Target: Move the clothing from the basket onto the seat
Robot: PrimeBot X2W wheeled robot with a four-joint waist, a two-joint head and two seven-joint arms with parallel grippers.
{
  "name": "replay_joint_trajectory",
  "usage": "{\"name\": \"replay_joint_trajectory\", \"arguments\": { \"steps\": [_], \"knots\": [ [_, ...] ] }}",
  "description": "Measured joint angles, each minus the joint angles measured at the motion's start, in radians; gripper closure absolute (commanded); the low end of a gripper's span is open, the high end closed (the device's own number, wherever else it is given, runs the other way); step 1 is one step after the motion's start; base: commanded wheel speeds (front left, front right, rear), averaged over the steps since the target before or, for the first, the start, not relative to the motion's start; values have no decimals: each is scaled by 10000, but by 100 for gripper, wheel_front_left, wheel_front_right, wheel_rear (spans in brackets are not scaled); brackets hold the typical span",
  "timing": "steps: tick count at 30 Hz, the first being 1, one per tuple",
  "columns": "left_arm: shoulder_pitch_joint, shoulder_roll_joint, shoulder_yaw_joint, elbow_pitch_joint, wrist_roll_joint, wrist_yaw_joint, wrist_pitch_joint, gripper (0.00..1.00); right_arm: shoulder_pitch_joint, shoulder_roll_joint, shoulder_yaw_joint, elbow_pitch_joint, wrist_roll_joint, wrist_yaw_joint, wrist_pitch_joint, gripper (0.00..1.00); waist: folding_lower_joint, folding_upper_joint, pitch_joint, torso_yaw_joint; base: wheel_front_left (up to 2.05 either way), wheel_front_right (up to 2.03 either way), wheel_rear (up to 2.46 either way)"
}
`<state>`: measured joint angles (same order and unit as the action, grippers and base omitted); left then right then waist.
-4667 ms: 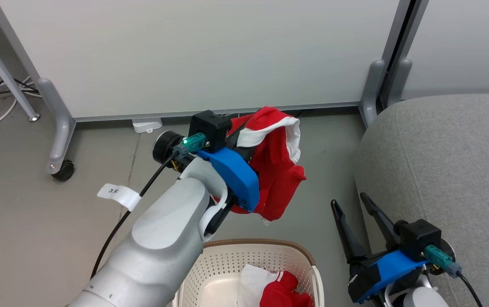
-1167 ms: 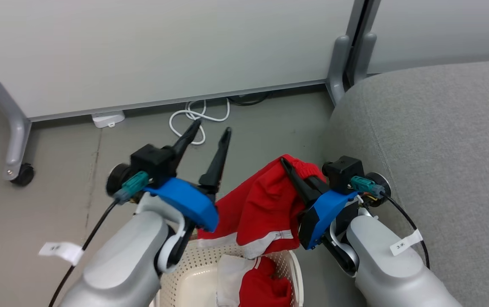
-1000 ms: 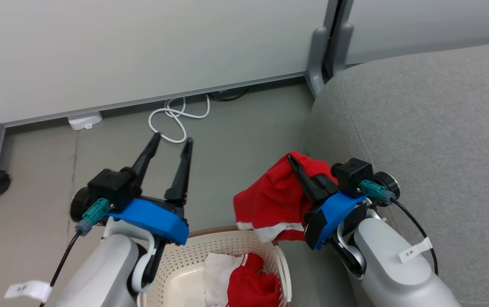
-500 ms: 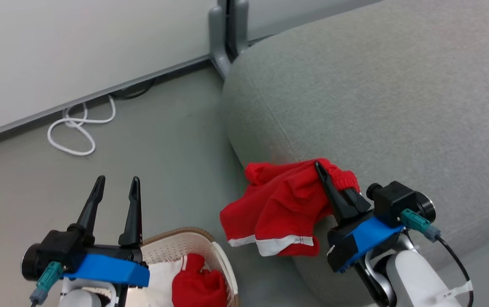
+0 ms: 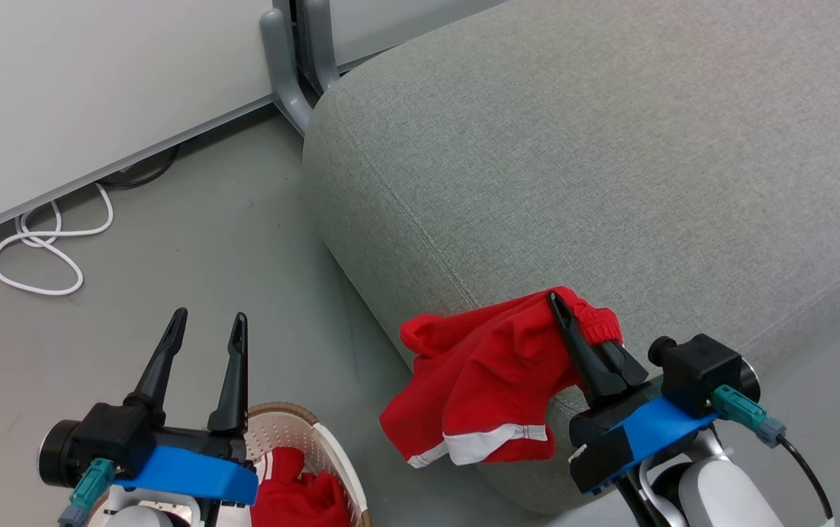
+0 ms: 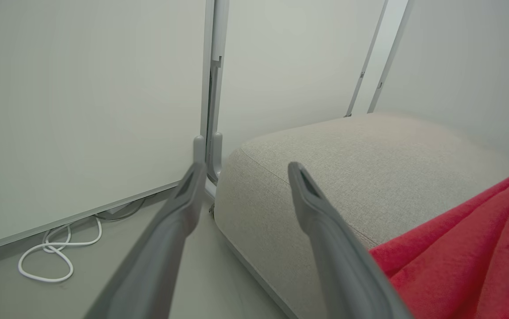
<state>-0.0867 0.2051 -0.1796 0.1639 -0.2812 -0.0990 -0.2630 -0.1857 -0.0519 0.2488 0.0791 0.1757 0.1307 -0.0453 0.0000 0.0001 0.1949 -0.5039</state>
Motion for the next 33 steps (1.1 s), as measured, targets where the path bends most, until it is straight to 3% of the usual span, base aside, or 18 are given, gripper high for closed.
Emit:
{"name": "replay_joint_trajectory", "arguments": {
  "steps": [6,11,18,22,28,33],
  "knots": [
    [5,96,21,353,96,-77,0,0,-104,0,69,-119,316,-2,253,100,0,0,203,16,0,0,0],
    [-143,265,-13,464,198,-79,19,0,-1503,-96,56,-272,318,0,675,100,0,0,624,-2,0,0,0],
    [-734,545,-144,-12,366,-94,263,0,-4055,-1256,-1187,-500,844,0,976,100,0,0,1776,93,0,0,0],
    [-1123,997,-173,-495,472,-128,600,0,-5669,-1948,-2192,-238,1360,2,1158,100,1,0,2698,138,0,0,0],
    [-1560,1653,65,-1448,556,-138,1053,0,-8097,-2777,-3593,938,1505,0,1277,100,3,-1,4072,321,0,0,0],
    [-2013,1833,232,-2023,552,-84,1266,0,-8961,-2951,-4330,2679,1197,0,1325,100,4,-1,4888,707,0,0,0]
  ]
}}
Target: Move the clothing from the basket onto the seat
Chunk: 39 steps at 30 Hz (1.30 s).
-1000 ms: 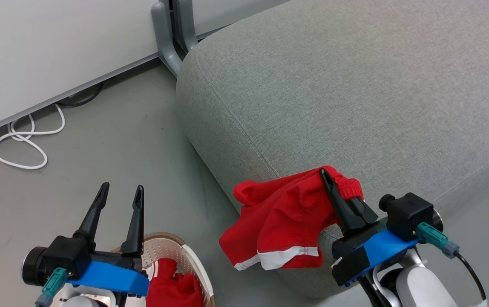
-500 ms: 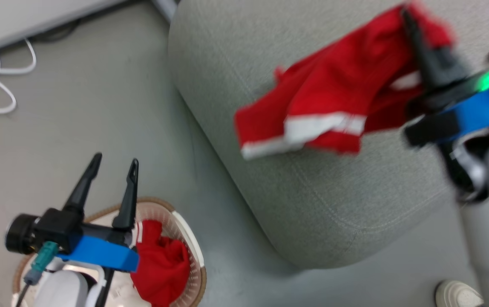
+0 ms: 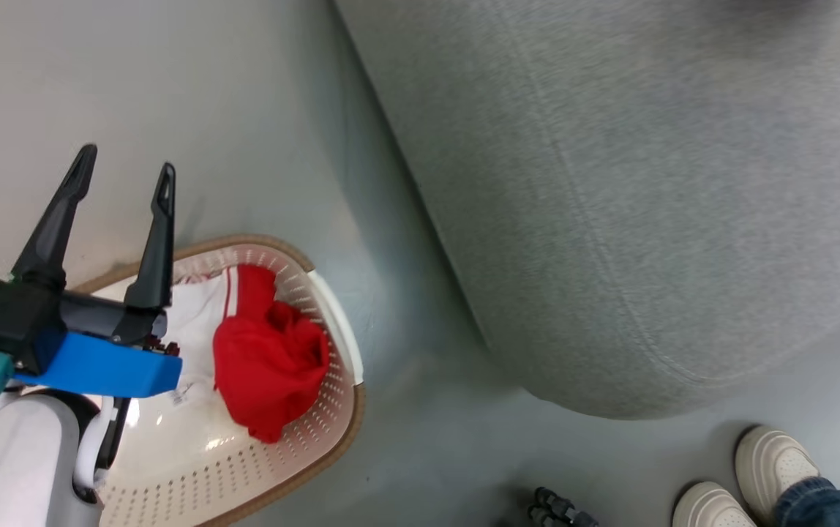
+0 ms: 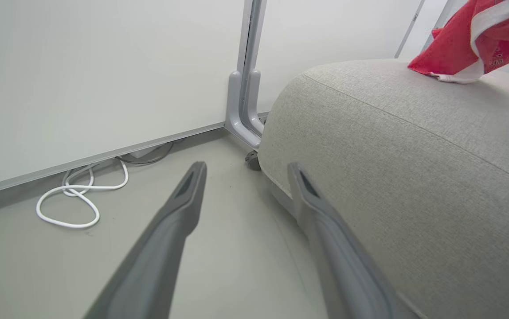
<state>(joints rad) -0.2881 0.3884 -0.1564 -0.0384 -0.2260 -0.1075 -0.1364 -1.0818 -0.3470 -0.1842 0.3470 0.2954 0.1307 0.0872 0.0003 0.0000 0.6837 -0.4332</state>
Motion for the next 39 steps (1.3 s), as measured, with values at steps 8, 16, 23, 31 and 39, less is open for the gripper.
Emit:
{"name": "replay_joint_trajectory", "arguments": {
  "steps": [8,16,23,31,39],
  "knots": [
    [-475,-209,-318,130,38,23,-75,0,337,25,-232,2874,-805,0,-67,69,0,0,462,891,0,0,0],
    [-464,-780,-612,1154,-219,29,-769,0,902,75,-539,4380,-1097,0,8,0,-2,0,-470,1595,0,0,0],
    [83,-1712,-803,2385,-587,71,-1204,0,2581,-33,-176,4165,-771,0,71,0,-5,1,-2315,2380,0,0,0],
    [1459,-2397,-151,3010,-834,92,-1252,0,6027,130,353,1394,-199,0,-186,0,-8,1,-4493,2973,0,0,0],
    [2599,-2826,631,3089,-700,188,-1254,0,9040,1430,598,-1960,-926,0,-1089,0,-8,1,-5784,3383,0,0,0]
  ]
}}
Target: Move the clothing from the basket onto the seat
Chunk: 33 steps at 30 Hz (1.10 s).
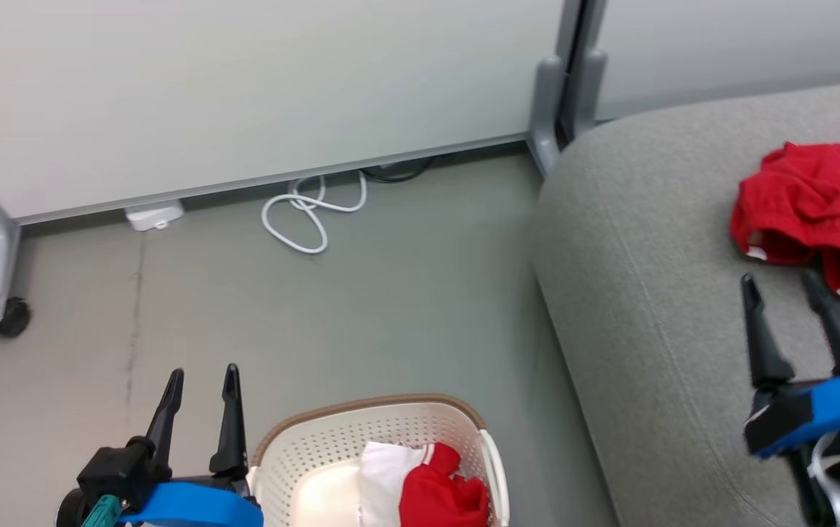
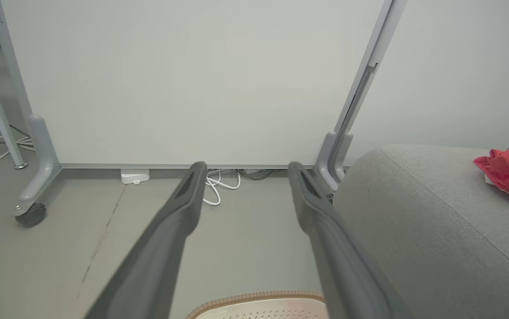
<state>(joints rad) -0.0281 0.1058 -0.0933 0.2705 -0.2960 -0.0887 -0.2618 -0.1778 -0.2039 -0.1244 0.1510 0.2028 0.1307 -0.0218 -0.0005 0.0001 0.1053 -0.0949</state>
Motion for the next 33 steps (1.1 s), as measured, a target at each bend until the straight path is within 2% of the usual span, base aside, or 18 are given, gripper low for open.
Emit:
{"name": "replay_joint_trajectory", "arguments": {
  "steps": [6,15,22,33],
  "knots": [
    [293,-161,453,84,121,2,0,0,1197,763,502,-1095,-677,0,-775,0,2,0,-383,688,0,0,0],
    [618,-307,836,67,324,-46,0,0,1672,1313,721,-1057,-1074,0,-1225,0,4,0,-683,1453,0,0,0],
    [619,-372,928,23,422,-102,0,0,1727,1463,690,-953,-1218,0,-1342,0,5,0,-690,1558,0,0,0],
    [619,-460,988,-107,537,-150,0,0,1810,1519,640,-765,-1214,0,-1248,0,4,0,-583,1277,0,0,0]
  ]
}}
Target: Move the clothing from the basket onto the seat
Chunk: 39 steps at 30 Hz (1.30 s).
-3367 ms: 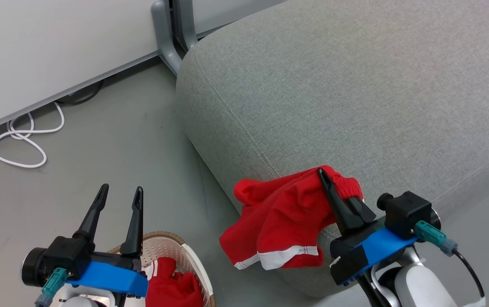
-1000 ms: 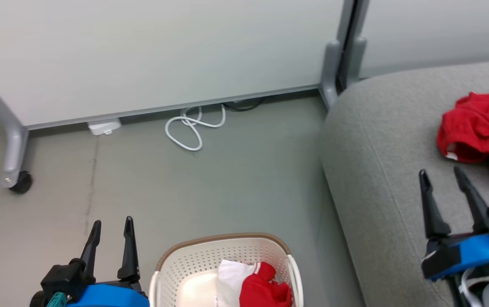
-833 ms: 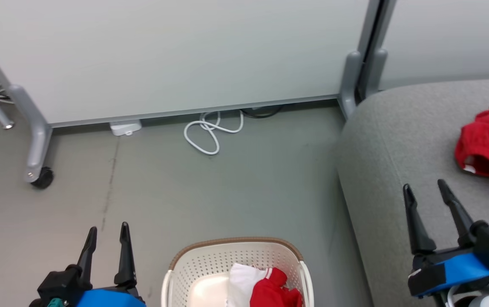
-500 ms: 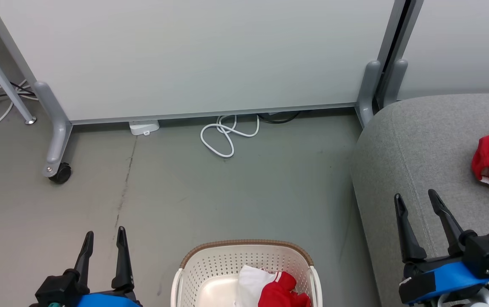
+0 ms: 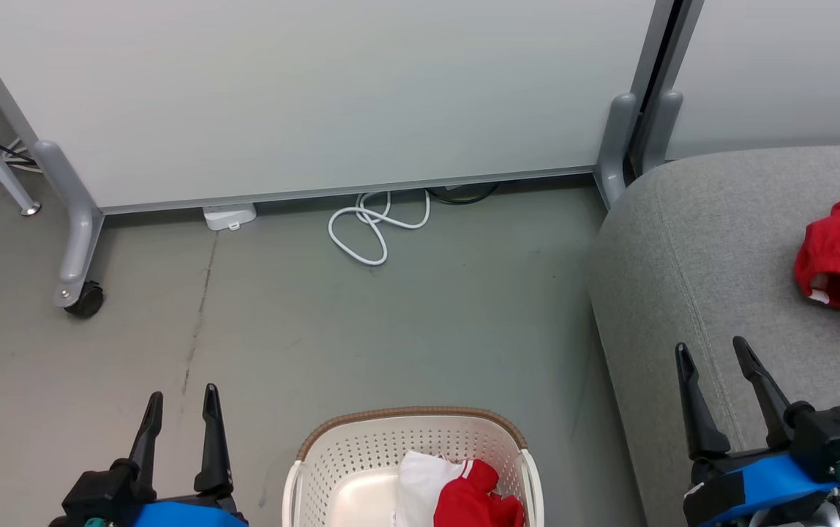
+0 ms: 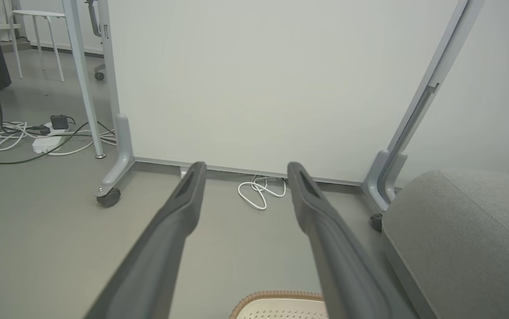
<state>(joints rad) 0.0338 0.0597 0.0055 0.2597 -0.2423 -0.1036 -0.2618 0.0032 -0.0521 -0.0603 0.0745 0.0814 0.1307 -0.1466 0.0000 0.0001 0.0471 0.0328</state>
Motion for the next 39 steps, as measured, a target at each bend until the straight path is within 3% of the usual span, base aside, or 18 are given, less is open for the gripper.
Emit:
{"name": "replay_joint_trajectory", "arguments": {
  "steps": [10,19,29,39],
  "knots": [
    [-428,-10,-493,40,148,-117,-6,0,-328,10,353,46,169,0,-2,0,0,0,899,-537,0,0,0],
    [-2266,470,-2056,2061,142,-209,257,0,-1597,17,1233,161,456,0,-397,0,4,-1,3071,-1876,0,0,0],
    [-4470,1446,-3885,4591,-1854,-261,2592,0,-3077,19,2330,752,1432,0,-1026,0,4,-2,5505,-3482,0,0,0],
    [-5887,2086,-3929,6707,-2698,-261,3530,0,-3754,15,3156,679,2539,0,-1147,0,3,-2,7192,-4602,0,0,0]
  ]
}}
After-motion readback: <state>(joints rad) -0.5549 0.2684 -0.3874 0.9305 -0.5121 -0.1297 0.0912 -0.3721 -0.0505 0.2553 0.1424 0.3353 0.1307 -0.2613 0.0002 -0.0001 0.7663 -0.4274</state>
